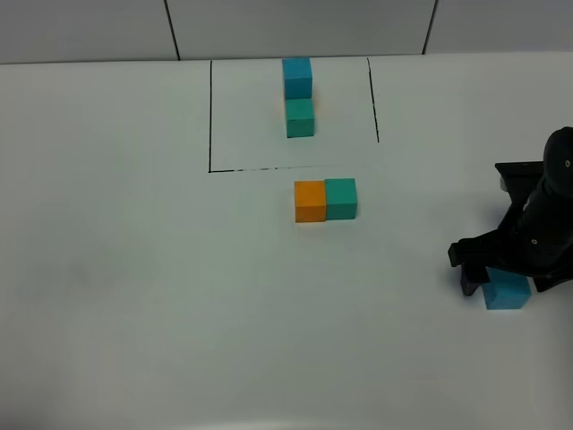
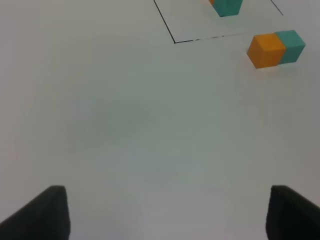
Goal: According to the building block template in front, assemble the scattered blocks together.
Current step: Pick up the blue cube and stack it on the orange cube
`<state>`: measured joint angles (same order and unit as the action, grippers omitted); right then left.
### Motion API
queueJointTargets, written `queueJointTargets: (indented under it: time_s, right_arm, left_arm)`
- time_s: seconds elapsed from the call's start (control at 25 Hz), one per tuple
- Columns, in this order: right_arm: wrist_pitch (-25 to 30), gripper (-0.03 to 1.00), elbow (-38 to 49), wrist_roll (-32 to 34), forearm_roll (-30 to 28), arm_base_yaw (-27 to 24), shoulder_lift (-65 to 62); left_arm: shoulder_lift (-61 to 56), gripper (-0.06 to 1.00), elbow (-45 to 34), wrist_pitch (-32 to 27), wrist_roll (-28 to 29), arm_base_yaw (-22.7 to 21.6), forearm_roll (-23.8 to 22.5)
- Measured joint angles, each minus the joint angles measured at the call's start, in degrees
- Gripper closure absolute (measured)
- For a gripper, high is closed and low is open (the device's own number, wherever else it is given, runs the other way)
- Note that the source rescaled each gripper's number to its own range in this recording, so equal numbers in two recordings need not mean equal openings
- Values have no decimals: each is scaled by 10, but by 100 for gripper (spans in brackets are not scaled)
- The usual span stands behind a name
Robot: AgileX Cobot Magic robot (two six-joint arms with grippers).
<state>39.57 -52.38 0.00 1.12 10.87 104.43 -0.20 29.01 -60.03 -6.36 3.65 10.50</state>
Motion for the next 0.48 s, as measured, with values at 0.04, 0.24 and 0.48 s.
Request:
queueJointTargets:
  time_s: [0.04, 0.24, 0.48]
  right_arm:
    - [1, 35, 0, 0, 0, 0, 0]
    - [7, 89, 0, 0, -1, 0, -1]
    - [51, 95, -19, -59, -7, 11, -37]
  left_arm:
    - [0, 17, 0, 0, 0, 0, 0]
    - [0, 17, 0, 0, 0, 0, 0]
    - [0, 17, 0, 0, 0, 0, 0]
